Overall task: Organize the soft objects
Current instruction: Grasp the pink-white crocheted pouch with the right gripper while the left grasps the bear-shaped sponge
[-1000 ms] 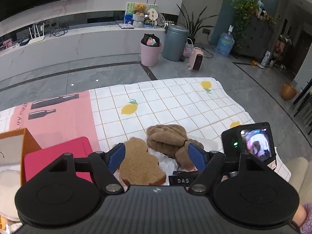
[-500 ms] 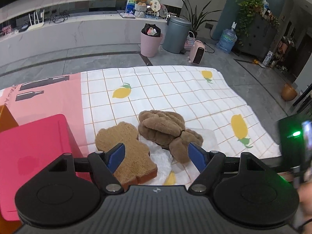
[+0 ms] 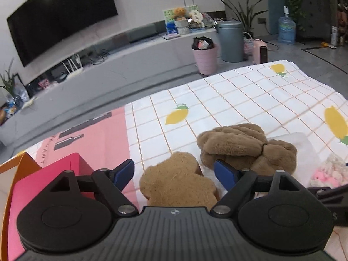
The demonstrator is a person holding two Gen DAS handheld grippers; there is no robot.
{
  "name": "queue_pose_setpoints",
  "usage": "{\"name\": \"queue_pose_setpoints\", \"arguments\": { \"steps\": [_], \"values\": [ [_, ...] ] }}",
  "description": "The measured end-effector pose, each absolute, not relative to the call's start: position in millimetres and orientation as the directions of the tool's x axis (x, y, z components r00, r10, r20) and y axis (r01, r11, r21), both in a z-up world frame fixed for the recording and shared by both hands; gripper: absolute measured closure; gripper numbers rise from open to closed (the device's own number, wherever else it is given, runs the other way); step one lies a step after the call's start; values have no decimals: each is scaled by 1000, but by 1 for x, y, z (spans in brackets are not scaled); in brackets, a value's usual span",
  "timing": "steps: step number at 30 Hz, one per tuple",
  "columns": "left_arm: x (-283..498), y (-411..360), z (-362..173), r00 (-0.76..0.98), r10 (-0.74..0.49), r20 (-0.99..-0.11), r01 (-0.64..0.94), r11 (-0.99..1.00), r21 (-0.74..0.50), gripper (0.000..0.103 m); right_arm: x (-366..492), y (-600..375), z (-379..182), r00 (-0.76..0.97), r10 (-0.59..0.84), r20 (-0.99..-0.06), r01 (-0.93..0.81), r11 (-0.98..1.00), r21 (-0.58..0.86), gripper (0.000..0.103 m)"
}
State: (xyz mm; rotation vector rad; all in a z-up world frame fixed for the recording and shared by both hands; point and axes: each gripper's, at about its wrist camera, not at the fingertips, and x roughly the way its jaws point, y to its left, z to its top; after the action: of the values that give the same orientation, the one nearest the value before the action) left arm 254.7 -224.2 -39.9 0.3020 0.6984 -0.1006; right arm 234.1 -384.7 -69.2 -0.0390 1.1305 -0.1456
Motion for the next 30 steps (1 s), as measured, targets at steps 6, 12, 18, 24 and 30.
{"name": "queue_pose_setpoints", "arguments": {
  "steps": [6, 12, 18, 24, 30],
  "values": [
    [246, -240, -47, 749, 21, -663, 153, 967, 204, 3, 236, -386, -70, 423, -130, -897, 99, 990, -97, 41],
    [255, -242, -62, 731, 123, -671, -8, 985, 172, 3, 234, -382, -70, 429, -142, -892, 85, 990, -116, 41],
    [254, -234, -68, 760, 108, -641, -23, 990, 140, 3, 235, -376, -70, 437, -165, -884, 67, 986, -151, 41],
    [246, -222, -64, 781, 33, -623, -16, 999, 33, 18, 235, -378, -70, 435, -155, -887, 75, 988, -136, 41],
    [213, -207, -53, 794, -110, -598, 101, 994, -49, 75, 234, -380, -70, 433, -145, -890, 80, 989, -122, 41]
  ]
}}
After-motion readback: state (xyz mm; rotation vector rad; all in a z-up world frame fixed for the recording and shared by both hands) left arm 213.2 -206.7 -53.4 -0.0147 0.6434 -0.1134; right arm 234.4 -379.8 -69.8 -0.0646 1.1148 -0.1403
